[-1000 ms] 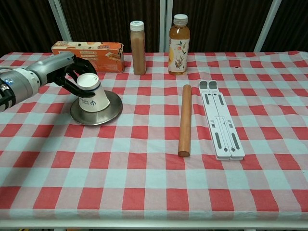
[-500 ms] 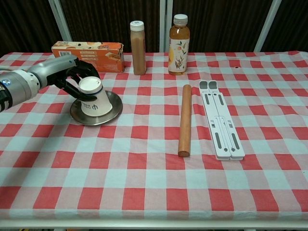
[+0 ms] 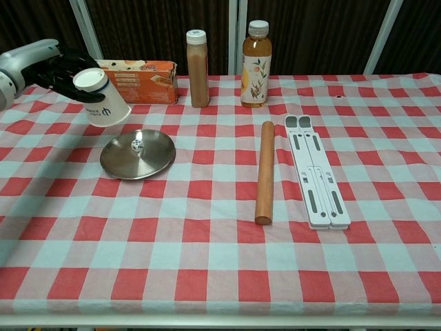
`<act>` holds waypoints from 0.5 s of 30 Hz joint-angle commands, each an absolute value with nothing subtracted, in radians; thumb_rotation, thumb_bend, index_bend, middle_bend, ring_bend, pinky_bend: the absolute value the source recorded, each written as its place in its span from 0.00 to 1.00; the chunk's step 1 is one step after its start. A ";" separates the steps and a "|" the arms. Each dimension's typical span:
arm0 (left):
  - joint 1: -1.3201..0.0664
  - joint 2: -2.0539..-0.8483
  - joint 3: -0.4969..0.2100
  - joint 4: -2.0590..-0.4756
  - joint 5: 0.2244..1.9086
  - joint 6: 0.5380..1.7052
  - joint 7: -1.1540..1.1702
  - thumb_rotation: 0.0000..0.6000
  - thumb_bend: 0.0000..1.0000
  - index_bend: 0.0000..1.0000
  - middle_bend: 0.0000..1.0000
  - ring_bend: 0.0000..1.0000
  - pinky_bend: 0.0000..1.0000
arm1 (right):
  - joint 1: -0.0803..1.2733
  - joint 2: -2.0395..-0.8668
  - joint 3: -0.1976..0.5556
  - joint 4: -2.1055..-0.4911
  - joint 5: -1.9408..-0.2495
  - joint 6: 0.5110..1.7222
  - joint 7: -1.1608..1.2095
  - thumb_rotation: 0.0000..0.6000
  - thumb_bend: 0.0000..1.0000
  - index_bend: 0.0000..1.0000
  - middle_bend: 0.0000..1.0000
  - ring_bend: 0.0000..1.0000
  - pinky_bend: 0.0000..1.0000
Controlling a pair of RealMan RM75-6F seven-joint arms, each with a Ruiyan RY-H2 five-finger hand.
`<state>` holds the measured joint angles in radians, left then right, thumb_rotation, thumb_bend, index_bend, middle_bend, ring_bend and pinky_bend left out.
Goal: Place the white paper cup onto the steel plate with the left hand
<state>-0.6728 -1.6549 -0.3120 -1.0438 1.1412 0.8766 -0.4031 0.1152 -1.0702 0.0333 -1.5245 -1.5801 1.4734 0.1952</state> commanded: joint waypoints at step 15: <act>-0.600 -1.605 -0.293 -0.999 1.125 0.932 -0.333 1.00 0.23 0.21 0.22 0.13 0.19 | 0.113 -1.063 0.036 -1.532 -1.585 1.483 0.193 1.00 0.15 0.04 0.19 0.00 0.07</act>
